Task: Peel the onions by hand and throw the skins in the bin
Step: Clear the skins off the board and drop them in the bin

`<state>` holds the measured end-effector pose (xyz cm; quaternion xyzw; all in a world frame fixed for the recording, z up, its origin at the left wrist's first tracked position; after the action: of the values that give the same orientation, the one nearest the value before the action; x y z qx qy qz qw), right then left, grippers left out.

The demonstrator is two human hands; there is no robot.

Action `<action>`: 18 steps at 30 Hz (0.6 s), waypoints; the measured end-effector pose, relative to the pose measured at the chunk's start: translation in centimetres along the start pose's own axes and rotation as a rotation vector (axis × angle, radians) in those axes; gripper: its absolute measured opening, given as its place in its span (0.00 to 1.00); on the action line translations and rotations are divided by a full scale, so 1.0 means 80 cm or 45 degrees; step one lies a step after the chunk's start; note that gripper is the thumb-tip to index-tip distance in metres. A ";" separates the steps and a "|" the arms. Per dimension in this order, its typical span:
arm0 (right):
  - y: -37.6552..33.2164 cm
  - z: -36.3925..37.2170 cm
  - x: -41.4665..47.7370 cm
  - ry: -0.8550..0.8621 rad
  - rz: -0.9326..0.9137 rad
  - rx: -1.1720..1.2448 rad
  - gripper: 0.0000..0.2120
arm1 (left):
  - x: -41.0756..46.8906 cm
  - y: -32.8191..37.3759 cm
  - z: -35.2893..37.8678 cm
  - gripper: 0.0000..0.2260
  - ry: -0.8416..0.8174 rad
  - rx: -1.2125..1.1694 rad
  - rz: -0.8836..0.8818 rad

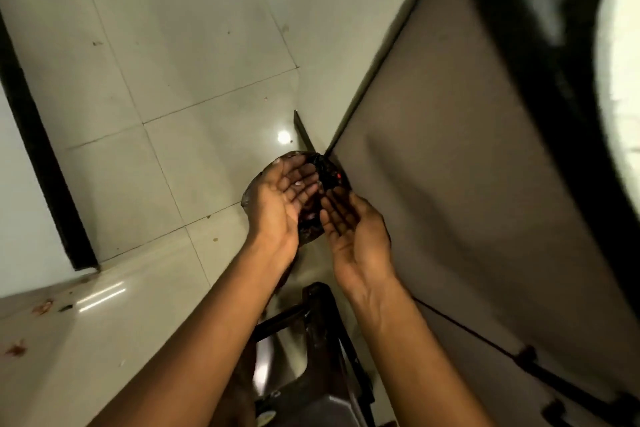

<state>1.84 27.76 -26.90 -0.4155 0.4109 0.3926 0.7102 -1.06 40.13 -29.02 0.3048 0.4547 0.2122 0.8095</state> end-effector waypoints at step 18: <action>-0.108 -0.198 -0.498 -0.140 -0.442 0.353 0.17 | -0.480 0.091 0.211 0.15 -0.690 0.275 -0.209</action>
<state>-8.60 1.71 6.62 -0.3564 0.3440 0.2262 0.8387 -5.96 16.53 6.06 0.3969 0.2651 0.0072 0.8787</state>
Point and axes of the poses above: each hand's wrist, its own x-axis towards the middle knuckle, its own z-axis out of the palm, y = z × x, the point moved 6 cm from there along x, towards the middle knuckle, and after that the axes turned 10 degrees about z, right-handed, at the moved point
